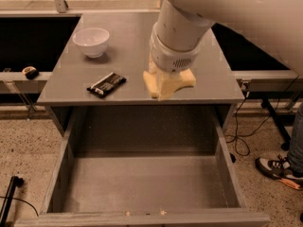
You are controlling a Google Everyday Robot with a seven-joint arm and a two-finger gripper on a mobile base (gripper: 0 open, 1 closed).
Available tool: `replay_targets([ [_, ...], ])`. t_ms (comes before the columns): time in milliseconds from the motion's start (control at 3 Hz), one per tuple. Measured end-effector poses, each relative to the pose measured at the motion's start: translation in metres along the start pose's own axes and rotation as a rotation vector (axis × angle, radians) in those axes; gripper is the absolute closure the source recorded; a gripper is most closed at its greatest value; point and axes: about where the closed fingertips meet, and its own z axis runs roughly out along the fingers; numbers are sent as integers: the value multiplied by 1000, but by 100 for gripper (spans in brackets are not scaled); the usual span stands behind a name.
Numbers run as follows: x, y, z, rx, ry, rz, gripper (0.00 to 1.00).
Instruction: Pick sponge from top drawer and place on counter
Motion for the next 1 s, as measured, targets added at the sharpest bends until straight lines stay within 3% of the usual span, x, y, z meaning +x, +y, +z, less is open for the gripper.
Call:
replay_targets([
  [333,41,-42,18,13,24,90,91],
  [667,67,-62,51,-6,-7,163,84],
  [1000,71,-68,81,-12,-113,202,66],
])
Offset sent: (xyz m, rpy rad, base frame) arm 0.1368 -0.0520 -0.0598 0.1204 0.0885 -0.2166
